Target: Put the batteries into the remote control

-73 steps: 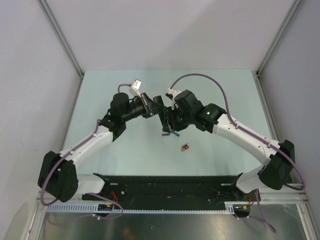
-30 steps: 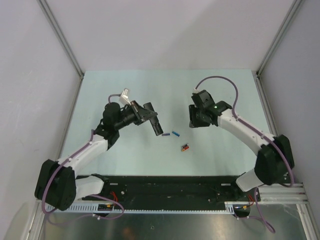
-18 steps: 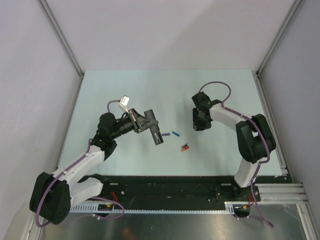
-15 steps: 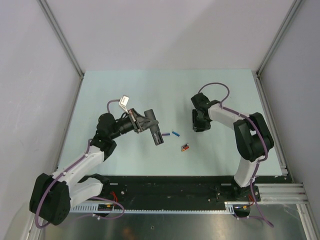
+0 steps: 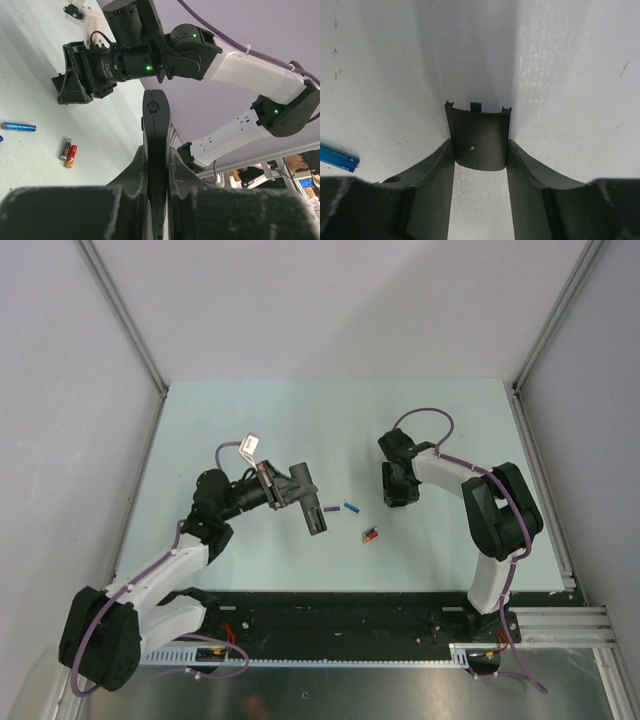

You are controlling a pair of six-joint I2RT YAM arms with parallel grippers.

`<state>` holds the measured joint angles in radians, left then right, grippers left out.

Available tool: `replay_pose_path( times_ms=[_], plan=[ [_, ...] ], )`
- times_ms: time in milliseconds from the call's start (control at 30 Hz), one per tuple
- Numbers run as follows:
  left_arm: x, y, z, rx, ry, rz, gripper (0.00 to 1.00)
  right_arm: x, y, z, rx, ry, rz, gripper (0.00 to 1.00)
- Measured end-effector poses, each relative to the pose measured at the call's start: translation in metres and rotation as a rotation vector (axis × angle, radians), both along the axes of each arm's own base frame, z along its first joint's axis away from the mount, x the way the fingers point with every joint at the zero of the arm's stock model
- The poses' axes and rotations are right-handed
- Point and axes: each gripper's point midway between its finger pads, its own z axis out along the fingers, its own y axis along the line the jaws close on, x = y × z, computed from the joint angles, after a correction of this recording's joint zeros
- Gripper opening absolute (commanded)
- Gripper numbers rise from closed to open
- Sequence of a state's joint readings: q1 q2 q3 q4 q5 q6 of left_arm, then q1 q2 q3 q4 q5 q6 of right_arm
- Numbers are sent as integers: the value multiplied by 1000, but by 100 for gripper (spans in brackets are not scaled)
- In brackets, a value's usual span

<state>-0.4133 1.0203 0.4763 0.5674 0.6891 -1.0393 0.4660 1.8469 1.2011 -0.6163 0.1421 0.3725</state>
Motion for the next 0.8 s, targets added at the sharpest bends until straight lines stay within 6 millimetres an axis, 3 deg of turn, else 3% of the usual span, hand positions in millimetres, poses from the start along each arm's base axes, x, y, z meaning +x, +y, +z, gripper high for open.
replay_pose_path(
  times_ms=[167, 233, 400, 567, 667, 800],
  plan=[
    [0, 0, -1, 1, 2, 0, 0, 0, 0, 0, 0, 0, -5, 65],
    [0, 0, -2, 1, 7, 0, 0, 0, 0, 0, 5, -1, -13, 77],
    [-1, 0, -3, -1, 16, 1, 0, 2, 1, 11, 17, -28, -25, 78],
    [-1, 0, -4, -1, 18, 0, 0, 2, 9, 51, 19, -138, -2, 73],
    [-1, 0, -5, 0, 22, 0, 0, -11, 39, 84, 48, -244, 86, 70],
    [-6, 1, -14, 3, 44, -11, 0, -46, 75, 101, 113, -315, 221, 69]
  ],
)
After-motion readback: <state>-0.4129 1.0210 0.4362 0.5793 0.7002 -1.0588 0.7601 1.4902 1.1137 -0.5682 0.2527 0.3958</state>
